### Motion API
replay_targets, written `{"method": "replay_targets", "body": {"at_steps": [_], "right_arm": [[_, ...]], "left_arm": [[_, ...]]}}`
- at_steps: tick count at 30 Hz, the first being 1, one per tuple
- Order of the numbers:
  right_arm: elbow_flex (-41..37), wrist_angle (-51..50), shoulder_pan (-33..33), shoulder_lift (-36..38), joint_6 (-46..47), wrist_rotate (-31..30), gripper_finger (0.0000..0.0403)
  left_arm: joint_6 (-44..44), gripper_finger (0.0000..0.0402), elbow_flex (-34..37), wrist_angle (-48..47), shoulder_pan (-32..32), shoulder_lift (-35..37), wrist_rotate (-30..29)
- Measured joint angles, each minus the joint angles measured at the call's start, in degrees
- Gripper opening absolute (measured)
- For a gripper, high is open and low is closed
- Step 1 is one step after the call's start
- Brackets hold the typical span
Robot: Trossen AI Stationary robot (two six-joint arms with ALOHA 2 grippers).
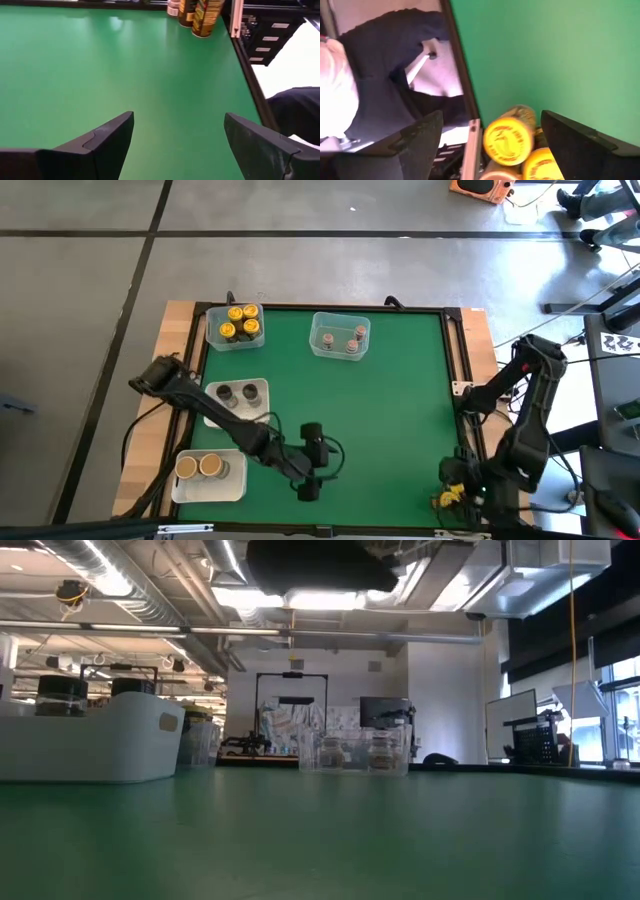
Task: Sort spices by type
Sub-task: Put the yellow seasoning bottle into the left transparent bin
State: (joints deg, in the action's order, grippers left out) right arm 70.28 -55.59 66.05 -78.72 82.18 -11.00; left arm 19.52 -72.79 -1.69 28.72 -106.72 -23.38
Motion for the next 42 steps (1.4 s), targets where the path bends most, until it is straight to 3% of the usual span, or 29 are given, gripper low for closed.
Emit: {"method": "replay_targets", "body": {"at_steps": [6, 13, 20, 28, 42], "right_arm": [[0.00, 2.11, 3.45, -2.07, 0.48, -0.02, 0.0335], [0.00, 2.04, 3.26, -3.68, -0.08, -0.61, 0.0335], [0.02, 1.50, 2.62, -6.20, -7.57, -1.02, 0.0335], [0.04, 1.43, 2.57, -12.47, -13.19, 4.99, 0.0335], [0.04, -1.90, 2.55, -20.25, -17.04, 8.94, 0.0329]], "left_arm": [[4.32, 0.0308, -6.03, -2.31, 1.92, -4.19, -1.45], [8.91, 0.0308, -6.61, -2.41, 2.87, -6.19, -1.61], [9.27, 0.0308, -6.61, -2.39, 2.90, -6.49, -1.63], [9.27, 0.0308, -6.61, -3.91, 2.88, -6.53, -1.63], [8.65, 0.0308, -6.61, -4.09, 2.77, -6.53, -1.63]]}}
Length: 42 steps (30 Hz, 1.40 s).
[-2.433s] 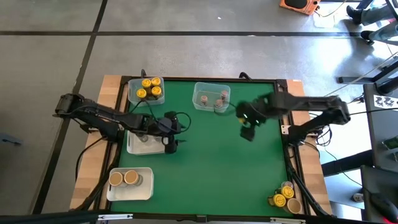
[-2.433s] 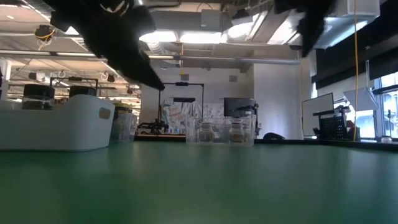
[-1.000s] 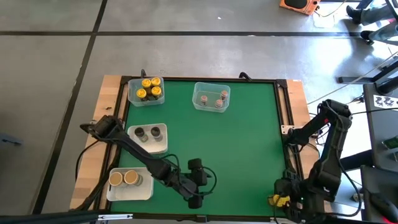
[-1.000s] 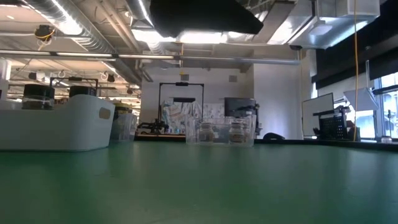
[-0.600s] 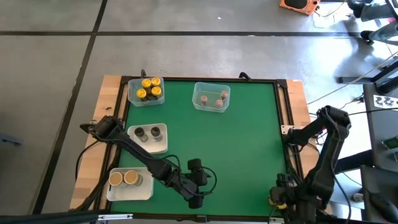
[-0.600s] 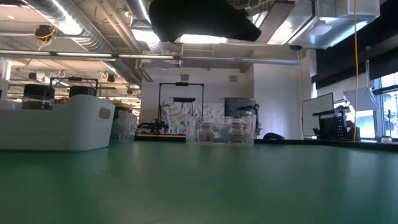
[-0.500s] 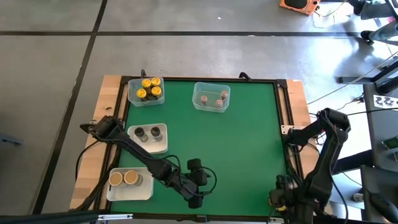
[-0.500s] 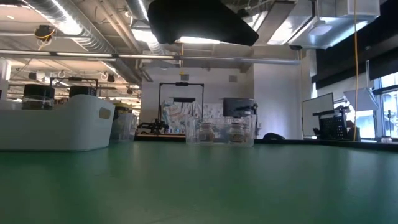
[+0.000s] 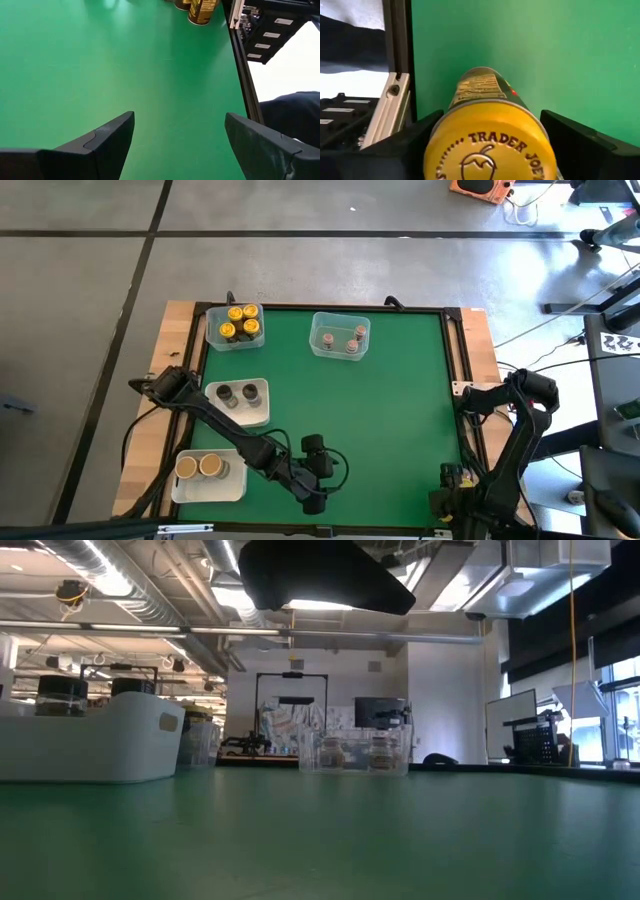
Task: Sort spices by type
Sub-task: Put the yellow seasoning bottle into the left transparent bin
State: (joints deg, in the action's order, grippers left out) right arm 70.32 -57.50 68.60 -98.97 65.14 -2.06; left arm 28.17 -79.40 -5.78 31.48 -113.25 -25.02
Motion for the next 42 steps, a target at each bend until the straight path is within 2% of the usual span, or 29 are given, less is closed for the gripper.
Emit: {"method": "replay_targets", "body": {"at_steps": [3, 7, 8, 14, 17, 20, 24, 32, 38, 42], "right_arm": [[0.00, -0.15, -0.02, -0.36, -0.08, 0.10, 0.0296], [0.00, -0.24, -1.50, -0.31, -0.13, -0.65, 0.0214], [0.00, -0.40, -1.91, -0.30, -0.24, -1.11, 0.0208], [0.89, -2.89, -6.97, -0.27, -3.98, 0.33, 0.0208], [3.27, -6.30, -10.54, -0.19, -8.65, -2.35, 0.0208], [6.23, -10.19, -15.08, -0.19, -14.27, -7.82, 0.0208], [8.24, -10.80, -22.71, -0.10, -22.85, -11.16, 0.0208], [7.59, -7.29, -40.38, -0.12, -39.63, -12.83, 0.0208], [7.58, -3.77, -51.03, -0.96, -48.11, -11.18, 0.0208], [7.56, 0.50, -55.73, -1.48, -54.05, -8.48, 0.0208]], "left_arm": [[-1.12, 0.0308, 0.00, -0.04, -0.02, 0.00, 0.00], [-2.15, 0.0308, 0.00, -0.12, -0.02, 0.09, 0.00], [-2.15, 0.0308, 0.00, -0.28, -0.02, 0.18, 0.02], [-1.08, 0.0308, 0.00, -5.97, -0.02, 3.23, -0.10], [-1.08, 0.0308, 0.00, -10.39, 0.04, 4.96, -0.28], [-1.28, 0.0308, -0.01, -15.99, 0.58, 6.37, -1.31], [-3.09, 0.0308, 0.00, -24.09, 2.25, 7.10, -5.93], [-2.81, 0.0308, 1.53, -35.08, 0.62, 7.10, -6.71], [-2.55, 0.0308, 4.93, -34.76, -0.85, 7.13, -5.29], [-3.27, 0.0308, 8.82, -27.16, -2.15, 7.13, -5.61]]}}
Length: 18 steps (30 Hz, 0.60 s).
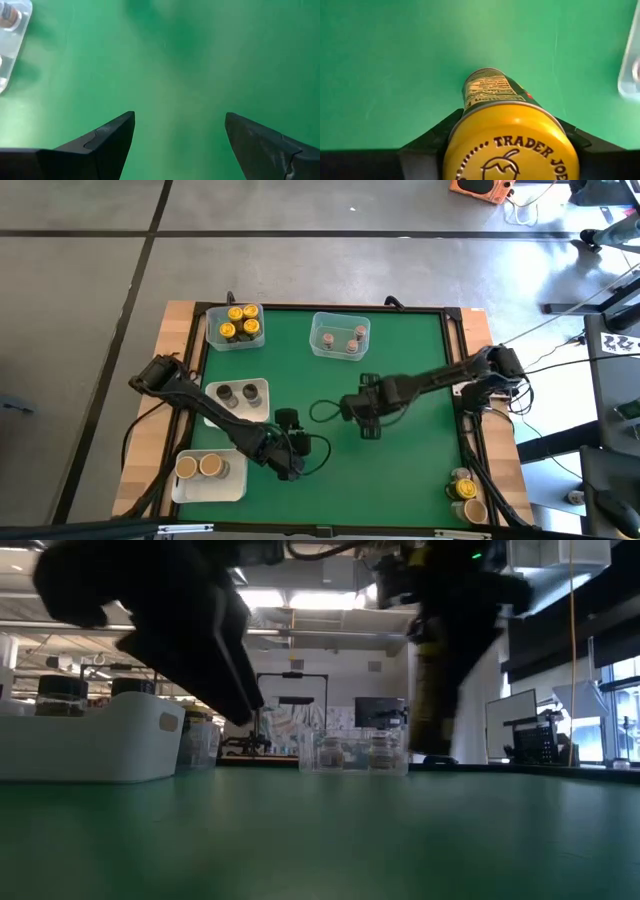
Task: Sort spices by type
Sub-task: Put the yellow seasoning bottle into the left transparent bin
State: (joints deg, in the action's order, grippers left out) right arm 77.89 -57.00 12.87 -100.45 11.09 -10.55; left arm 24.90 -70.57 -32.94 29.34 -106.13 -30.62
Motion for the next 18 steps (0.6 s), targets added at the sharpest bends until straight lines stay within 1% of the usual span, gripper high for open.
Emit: {"method": "replay_targets", "body": {"at_steps": [4, 9, 12, 15, 18], "right_arm": [[0.02, 5.12, -3.76, -1.15, -4.15, 1.36, 0.0208], [0.00, 9.47, -6.99, -4.71, -8.17, 5.83, 0.0208], [0.05, 10.82, -7.44, -6.04, -8.61, 6.27, 0.0214], [0.06, 10.84, -7.65, -6.64, -8.54, 6.73, 0.0262], [0.10, 10.36, -7.64, -6.64, -8.56, 8.63, 0.0314]], "left_arm": [[-0.14, 0.0308, 3.43, 7.08, -1.06, 0.00, -0.10], [0.38, 0.0308, 3.77, 8.46, -2.01, -0.39, -0.08], [0.37, 0.0308, 3.77, 8.67, -2.27, -0.46, 0.63], [0.49, 0.0308, 3.77, 8.55, -2.33, -0.46, 0.90], [0.21, 0.0308, 3.77, 8.71, -2.33, -0.46, 0.93]]}}
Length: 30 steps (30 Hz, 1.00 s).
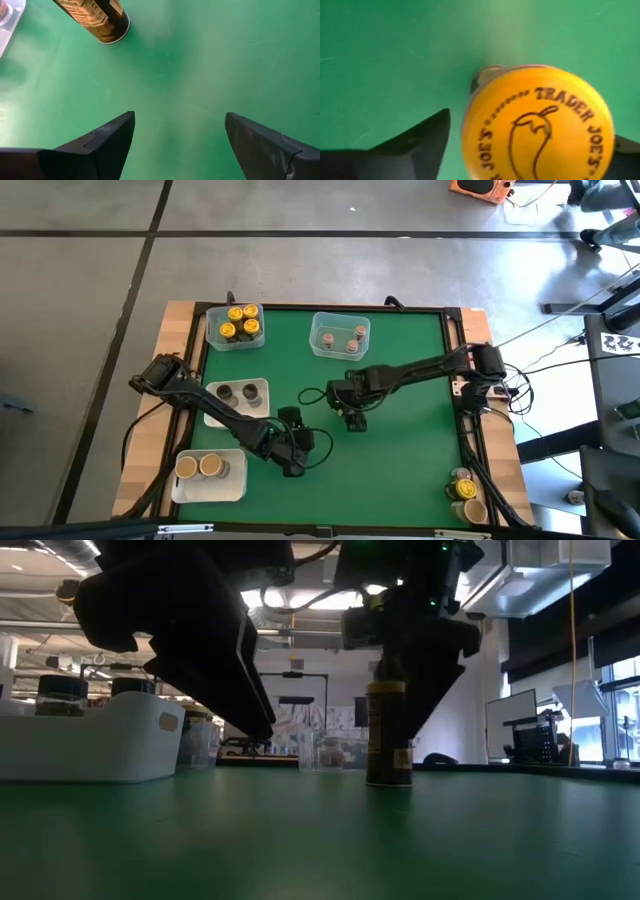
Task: Sort spices by type
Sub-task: Put the yellow seasoning bottle into the left transparent bin
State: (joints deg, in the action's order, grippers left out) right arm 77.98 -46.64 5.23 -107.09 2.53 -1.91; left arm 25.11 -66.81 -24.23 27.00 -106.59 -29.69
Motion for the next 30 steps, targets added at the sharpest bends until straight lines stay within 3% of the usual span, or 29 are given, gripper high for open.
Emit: {"method": "replay_targets", "body": {"at_steps": [7, 13, 19, 25, 30], "right_arm": [[3.08, -13.48, 1.10, 4.84, 1.90, 0.51, 0.0380], [-4.53, -16.57, 6.90, 17.61, 10.56, -8.02, 0.0391], [-22.94, -3.71, 11.92, 30.58, 17.17, -17.97, 0.0392], [-40.53, 16.25, 13.01, 37.95, 20.40, -18.42, 0.0392], [-48.98, 29.22, 13.16, 38.47, 20.17, -18.75, 0.0392]], "left_arm": [[-0.20, 0.0308, -0.62, -0.71, -0.18, 1.61, 1.39], [-2.95, 0.0308, -1.03, 3.80, -3.63, 4.81, 1.12], [-9.36, 0.0308, -2.08, 9.51, -11.07, 4.87, 7.44], [-15.86, 0.0308, -5.04, 8.20, -19.64, 4.87, 16.63], [-22.59, 0.0308, -5.29, 7.79, -24.69, 4.87, 24.43]]}}
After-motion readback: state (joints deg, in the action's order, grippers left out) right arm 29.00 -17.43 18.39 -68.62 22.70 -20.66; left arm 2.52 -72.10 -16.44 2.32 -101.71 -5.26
